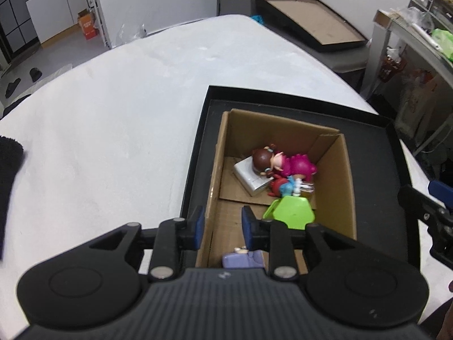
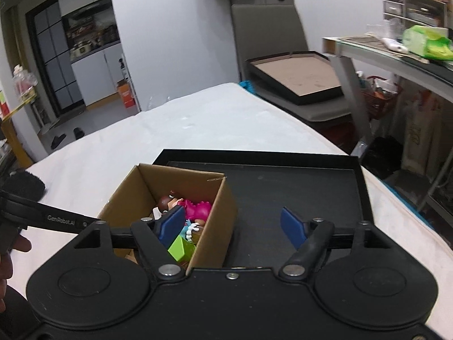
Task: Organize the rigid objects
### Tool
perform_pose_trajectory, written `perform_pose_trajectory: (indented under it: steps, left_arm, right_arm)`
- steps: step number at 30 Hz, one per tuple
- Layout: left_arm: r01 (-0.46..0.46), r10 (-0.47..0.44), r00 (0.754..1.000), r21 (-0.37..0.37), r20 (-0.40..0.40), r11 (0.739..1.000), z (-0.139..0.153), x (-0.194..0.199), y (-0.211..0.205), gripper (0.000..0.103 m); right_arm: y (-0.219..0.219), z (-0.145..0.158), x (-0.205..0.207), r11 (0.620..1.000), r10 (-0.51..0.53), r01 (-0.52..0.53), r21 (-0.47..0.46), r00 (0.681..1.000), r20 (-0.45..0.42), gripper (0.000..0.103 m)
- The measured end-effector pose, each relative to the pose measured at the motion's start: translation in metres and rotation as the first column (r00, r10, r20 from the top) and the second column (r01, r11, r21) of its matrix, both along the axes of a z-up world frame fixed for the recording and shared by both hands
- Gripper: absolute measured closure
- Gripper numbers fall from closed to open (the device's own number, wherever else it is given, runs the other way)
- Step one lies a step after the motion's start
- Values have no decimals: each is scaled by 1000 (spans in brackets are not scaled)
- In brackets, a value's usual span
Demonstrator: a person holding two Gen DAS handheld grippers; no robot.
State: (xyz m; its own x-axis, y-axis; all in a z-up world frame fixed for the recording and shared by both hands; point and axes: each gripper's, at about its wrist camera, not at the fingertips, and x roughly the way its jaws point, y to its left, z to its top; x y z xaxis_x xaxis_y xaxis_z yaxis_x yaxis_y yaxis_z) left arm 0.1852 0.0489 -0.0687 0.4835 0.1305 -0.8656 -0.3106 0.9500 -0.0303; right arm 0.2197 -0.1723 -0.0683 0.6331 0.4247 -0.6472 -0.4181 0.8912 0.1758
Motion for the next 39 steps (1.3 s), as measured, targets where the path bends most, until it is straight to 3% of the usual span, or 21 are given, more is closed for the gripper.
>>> perform_pose_trajectory:
  steps: [3,7,12,19,23,25,29,34,39]
  left_arm:
    - [13,-13,1000,-13,11,1000,9,-6,-3,73]
    - [26,-26,999,-24,26,999,21,-17,-4,58]
    - [35,-34,999,-33,41,999,32,-31,-6,48]
    - [46,-44,998,-36,55,998,45,-54,-11,33]
    - [42,-38,996,-47,75,998,56,-68,-12,30]
    - [52,-49,995,-37,82,998,62,-75,-15,21]
    - [80,-76,991,-31,111,996,74,-89,-22,16]
    - [106,-101,985,-28,142,994,87,-108,-29,2]
    - [138,-135,978,-4,158,990,100,-131,-35,0]
  right_arm:
    - [-6,5,-5,1000,-22,22,3,1000,-16,28]
    - [-13,14,-13,999,-51,51,11,998,-40,24]
    - [-24,28,-26,995,-92,94,23,994,-54,18]
    - [-32,48,-43,992,-126,127,13,991,-48,0]
    - [-33,61,-54,991,-131,131,11,991,-31,0]
    - [-32,65,-61,992,-128,128,9,991,-26,0]
    - [-34,71,-72,991,-136,136,4,990,-45,0]
    - [-46,82,-87,982,-188,189,0,981,-36,0]
    - [-52,96,-104,974,-225,225,-17,974,-10,0]
